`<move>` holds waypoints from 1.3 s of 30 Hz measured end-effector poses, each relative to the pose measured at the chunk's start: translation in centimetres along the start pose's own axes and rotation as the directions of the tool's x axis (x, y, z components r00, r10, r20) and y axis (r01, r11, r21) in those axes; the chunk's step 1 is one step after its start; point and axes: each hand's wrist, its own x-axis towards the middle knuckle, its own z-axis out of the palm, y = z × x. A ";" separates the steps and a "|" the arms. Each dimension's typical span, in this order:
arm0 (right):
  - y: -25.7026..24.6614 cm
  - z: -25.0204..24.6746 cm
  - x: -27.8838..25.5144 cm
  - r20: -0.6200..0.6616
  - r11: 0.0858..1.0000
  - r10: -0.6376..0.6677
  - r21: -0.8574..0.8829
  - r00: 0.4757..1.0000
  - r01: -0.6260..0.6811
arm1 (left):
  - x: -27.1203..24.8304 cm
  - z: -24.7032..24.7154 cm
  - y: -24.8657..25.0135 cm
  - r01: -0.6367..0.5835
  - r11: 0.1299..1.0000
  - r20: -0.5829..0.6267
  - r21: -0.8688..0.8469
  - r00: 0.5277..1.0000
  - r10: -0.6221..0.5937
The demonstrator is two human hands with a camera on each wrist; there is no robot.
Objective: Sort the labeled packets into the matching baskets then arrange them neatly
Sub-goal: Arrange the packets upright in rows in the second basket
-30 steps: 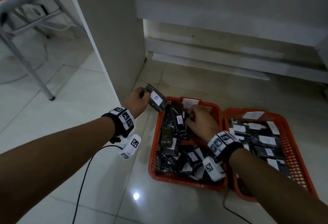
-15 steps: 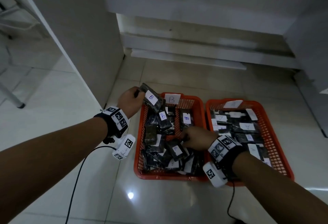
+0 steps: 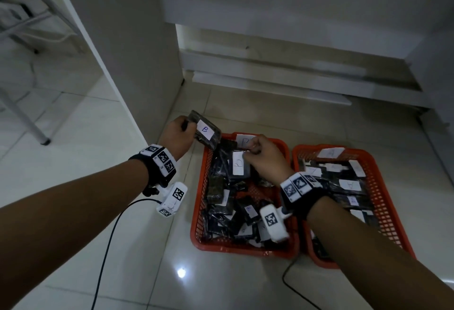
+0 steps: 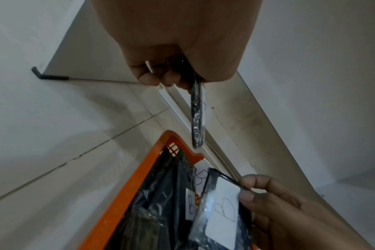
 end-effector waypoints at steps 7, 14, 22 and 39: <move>-1.0 4.0 1.6 0.124 0.985 -0.046 -0.161 0.991 0.066 | -0.3 -2.3 -1.6 0.056 0.997 -0.018 0.057 0.998 -0.055; 1.5 -2.6 -0.9 0.349 0.780 0.067 -0.603 0.935 0.170 | -0.3 -1.2 -1.0 0.053 0.999 0.047 0.006 0.998 -0.053; 5.9 -3.5 -5.7 0.519 0.491 0.174 -0.783 0.837 0.383 | -0.2 2.3 1.6 -0.034 0.999 0.058 0.042 0.998 0.031; 4.6 -4.3 -3.1 0.507 0.639 0.262 -0.729 0.821 0.246 | -0.3 0.7 0.5 -0.028 0.998 0.039 -0.049 0.999 0.030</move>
